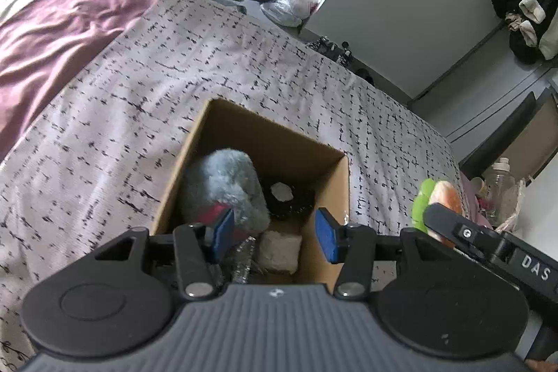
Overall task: Organize soft objects
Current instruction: 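Open the left gripper to drop the white plush into the box while the right holds the burger, then lower the burger into the box and open the right gripper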
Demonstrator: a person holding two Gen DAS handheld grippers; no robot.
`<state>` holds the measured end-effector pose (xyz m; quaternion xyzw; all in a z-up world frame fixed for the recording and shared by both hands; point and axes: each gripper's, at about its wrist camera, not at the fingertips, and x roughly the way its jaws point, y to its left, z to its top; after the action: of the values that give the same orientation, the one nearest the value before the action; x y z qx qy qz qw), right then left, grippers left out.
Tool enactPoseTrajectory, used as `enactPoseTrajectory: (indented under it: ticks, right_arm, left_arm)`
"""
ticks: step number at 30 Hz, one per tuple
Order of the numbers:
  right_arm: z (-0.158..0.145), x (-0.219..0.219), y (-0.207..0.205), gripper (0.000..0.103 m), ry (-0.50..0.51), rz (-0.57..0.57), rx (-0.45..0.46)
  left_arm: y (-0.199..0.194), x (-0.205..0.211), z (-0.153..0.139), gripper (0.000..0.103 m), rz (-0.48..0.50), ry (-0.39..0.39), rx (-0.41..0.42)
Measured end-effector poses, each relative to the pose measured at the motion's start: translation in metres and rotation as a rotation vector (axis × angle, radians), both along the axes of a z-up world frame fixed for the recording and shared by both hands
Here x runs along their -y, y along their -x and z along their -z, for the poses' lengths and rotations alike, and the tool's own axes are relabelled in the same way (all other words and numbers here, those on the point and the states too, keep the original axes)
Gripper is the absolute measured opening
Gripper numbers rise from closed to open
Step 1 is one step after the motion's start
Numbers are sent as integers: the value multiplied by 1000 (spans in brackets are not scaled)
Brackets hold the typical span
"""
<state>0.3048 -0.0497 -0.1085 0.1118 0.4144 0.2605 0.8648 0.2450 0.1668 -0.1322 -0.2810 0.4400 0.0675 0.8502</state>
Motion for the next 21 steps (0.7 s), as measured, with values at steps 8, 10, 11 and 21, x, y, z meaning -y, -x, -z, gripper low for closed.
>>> enactPoseTrajectory:
  ticks: [8,10,11,21]
  right_arm:
    - [1,-34,-3,44,-7,-33,-12]
    - [0,-39,-2,53,-17,-35,1]
    - [-1,-39,-1,63,-25,-35,8]
    - [-7,-15,8,70,-36,-12,6]
  left_arm:
    - [9,-18,-11,58,-27,-33,10]
    - [11,-21,-12,58,-28,-41,4]
    - [12,-22,-13,58,-29,-48,1]
    - [15,-19,-23,75,-30,-62,-11]
